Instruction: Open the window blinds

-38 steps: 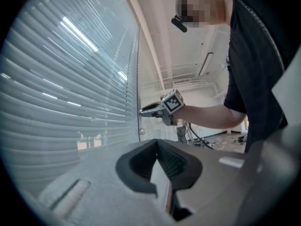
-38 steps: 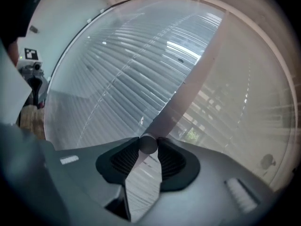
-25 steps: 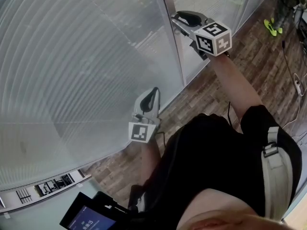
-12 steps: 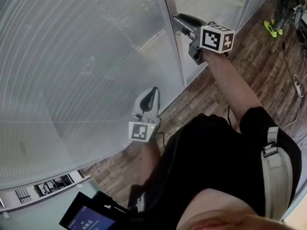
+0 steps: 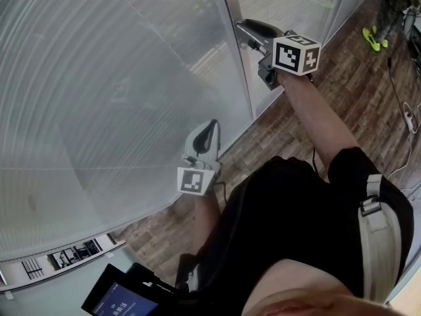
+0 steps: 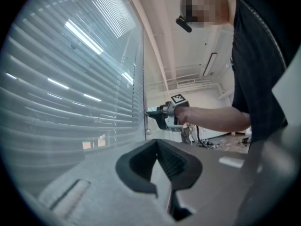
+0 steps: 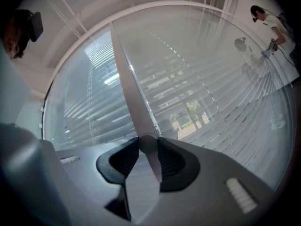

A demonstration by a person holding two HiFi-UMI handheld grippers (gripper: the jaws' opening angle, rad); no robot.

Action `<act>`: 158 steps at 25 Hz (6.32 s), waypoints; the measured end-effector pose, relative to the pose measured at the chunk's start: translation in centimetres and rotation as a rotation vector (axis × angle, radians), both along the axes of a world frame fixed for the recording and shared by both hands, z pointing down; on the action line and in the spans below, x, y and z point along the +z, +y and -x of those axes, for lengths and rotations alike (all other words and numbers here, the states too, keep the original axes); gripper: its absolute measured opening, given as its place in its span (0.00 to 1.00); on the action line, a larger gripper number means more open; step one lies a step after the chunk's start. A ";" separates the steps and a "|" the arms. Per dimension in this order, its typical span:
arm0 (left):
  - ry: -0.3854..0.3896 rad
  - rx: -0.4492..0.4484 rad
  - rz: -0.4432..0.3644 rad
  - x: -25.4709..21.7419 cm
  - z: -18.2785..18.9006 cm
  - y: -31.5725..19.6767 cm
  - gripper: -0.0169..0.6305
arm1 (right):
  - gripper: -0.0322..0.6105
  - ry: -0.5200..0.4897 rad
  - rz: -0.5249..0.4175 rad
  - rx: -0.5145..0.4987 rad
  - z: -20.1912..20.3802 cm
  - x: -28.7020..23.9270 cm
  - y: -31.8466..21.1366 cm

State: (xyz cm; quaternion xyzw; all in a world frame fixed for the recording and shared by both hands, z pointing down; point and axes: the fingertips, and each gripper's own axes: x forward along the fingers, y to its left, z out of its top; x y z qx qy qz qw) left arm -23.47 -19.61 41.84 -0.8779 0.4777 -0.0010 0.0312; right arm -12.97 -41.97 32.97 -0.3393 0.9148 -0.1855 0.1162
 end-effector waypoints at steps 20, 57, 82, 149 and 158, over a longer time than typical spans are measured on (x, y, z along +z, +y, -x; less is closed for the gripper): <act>0.002 0.088 0.000 0.2 -2.6 -1.2 0.03 | 0.35 0.473 -0.348 0.052 -0.5 0.0 1.5; -0.003 0.182 0.011 0.7 -5.0 -2.9 0.03 | 0.25 1.199 -0.891 0.013 1.9 0.5 2.0; -0.012 0.322 0.039 1.6 -6.4 -2.2 0.03 | 0.25 0.289 -0.179 0.046 -0.1 0.1 0.7; 0.012 0.310 0.013 1.2 -10.9 0.5 0.03 | 0.25 1.117 -0.817 0.059 0.7 -0.2 3.2; 0.015 0.316 0.027 1.3 -10.6 0.9 0.03 | 0.25 0.777 -0.515 0.059 0.7 -0.7 2.6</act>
